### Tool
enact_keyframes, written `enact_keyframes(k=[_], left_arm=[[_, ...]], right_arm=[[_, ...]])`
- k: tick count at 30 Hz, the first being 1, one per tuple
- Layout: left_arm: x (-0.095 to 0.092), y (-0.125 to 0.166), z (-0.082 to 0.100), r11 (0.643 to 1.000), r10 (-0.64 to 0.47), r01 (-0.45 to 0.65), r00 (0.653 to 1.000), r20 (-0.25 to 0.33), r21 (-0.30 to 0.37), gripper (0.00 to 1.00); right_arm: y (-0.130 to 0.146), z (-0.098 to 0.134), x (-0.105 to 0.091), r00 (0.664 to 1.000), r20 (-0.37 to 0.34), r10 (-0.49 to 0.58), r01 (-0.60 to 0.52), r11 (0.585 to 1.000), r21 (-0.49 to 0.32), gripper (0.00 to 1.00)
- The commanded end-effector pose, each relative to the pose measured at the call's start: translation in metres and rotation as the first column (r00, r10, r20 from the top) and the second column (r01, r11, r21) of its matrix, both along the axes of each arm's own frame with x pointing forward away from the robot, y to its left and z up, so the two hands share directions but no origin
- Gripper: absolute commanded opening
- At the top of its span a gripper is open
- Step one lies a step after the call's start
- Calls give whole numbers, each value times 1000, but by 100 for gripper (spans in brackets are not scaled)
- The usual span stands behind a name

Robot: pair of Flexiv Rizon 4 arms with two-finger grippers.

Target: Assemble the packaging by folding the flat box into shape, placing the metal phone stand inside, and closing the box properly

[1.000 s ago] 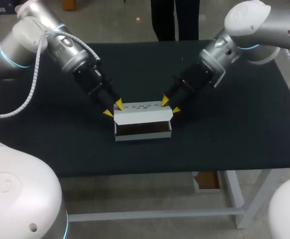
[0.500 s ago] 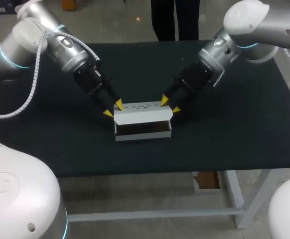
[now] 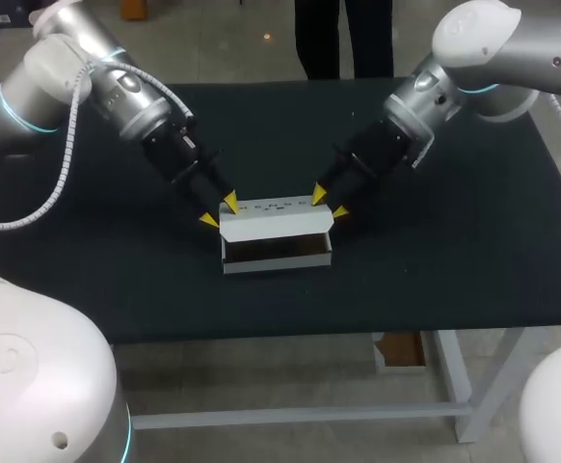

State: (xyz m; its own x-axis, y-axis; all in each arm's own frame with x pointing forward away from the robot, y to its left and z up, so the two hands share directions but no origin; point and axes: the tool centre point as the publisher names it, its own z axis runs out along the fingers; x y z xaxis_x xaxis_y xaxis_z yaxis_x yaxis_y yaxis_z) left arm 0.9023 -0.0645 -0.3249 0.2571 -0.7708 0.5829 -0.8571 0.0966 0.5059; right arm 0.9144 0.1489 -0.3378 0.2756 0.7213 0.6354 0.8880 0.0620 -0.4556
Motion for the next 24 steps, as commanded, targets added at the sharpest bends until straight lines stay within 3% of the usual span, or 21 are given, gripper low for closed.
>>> enact_keyframes(k=[1, 6, 10, 24], left_arm=[[1, -5, 0, 1000, -3, 3, 1000, -2, 2, 43], [1, -5, 0, 1000, -3, 3, 1000, -2, 2, 41], [0, -5, 3, 1000, -13, 13, 1000, -2, -2, 45], [3, -1, 7, 999, -22, 21, 999, -40, -24, 46]], right_arm=[[6, 0, 2, 1000, -5, 6, -6, 1000, 2, 40], [6, 0, 2, 1000, -5, 6, -6, 1000, 2, 40], [6, 0, 2, 1000, -8, 4, -4, 1000, 3, 40], [1, 2, 8, 997, -73, -11, 13, 999, 32, 44]])
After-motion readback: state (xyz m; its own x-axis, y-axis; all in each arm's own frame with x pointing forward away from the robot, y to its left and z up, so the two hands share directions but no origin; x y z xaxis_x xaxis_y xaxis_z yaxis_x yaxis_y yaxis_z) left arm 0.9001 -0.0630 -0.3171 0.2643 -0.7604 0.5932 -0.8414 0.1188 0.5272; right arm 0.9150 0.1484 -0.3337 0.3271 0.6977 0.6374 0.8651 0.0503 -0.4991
